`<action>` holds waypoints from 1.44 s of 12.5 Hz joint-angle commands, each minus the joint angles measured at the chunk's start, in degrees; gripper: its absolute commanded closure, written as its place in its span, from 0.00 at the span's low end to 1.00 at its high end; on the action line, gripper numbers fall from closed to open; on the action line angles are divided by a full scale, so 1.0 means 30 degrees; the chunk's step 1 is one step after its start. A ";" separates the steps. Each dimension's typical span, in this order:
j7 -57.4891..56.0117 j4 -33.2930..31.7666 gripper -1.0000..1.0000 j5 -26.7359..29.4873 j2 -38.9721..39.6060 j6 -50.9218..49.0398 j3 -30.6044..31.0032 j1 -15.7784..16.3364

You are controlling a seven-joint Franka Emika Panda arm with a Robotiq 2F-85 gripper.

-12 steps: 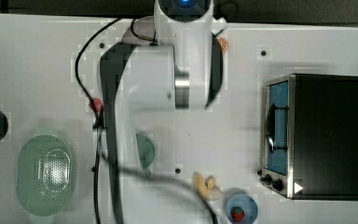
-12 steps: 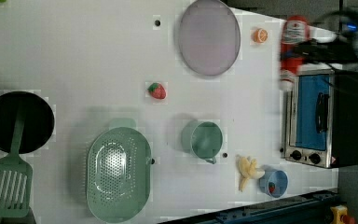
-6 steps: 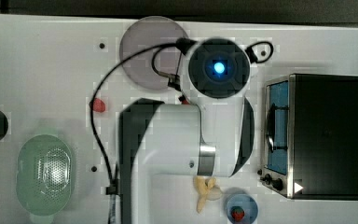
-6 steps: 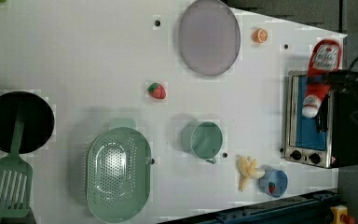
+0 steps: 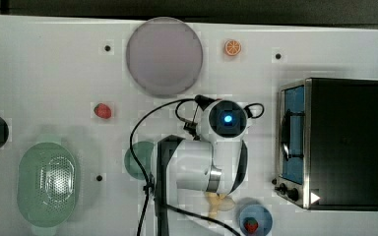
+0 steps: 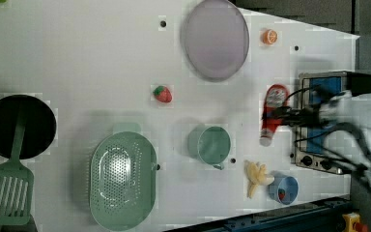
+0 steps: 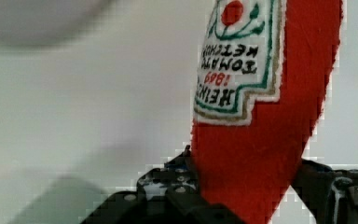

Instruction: Pick ketchup from plate and place it on table.

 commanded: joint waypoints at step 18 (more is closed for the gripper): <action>0.9823 0.4374 0.00 0.0411 -0.4424 -0.5731 0.0651 0.0220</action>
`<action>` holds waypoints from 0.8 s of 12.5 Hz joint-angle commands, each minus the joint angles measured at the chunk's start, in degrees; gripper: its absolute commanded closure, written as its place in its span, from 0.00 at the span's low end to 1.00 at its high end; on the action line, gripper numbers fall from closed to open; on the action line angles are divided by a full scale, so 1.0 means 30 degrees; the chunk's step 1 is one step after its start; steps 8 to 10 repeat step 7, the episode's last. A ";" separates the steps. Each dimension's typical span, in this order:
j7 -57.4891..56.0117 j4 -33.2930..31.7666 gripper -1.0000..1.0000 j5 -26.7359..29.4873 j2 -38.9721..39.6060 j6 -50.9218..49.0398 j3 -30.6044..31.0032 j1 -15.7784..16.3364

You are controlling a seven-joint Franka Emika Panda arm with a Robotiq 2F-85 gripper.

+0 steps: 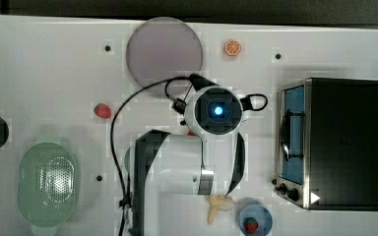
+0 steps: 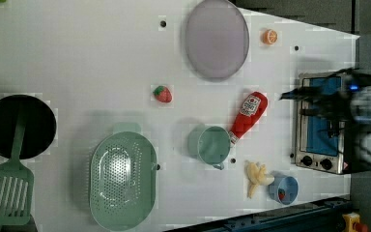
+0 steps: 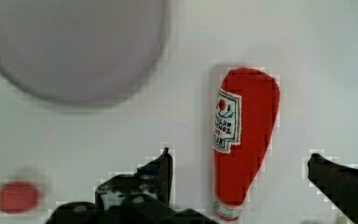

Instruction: Pick ketchup from plate and place it on table.

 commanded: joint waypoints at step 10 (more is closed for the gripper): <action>0.7322 0.7170 0.00 -0.0077 -0.2213 -0.9483 -0.0281 0.0064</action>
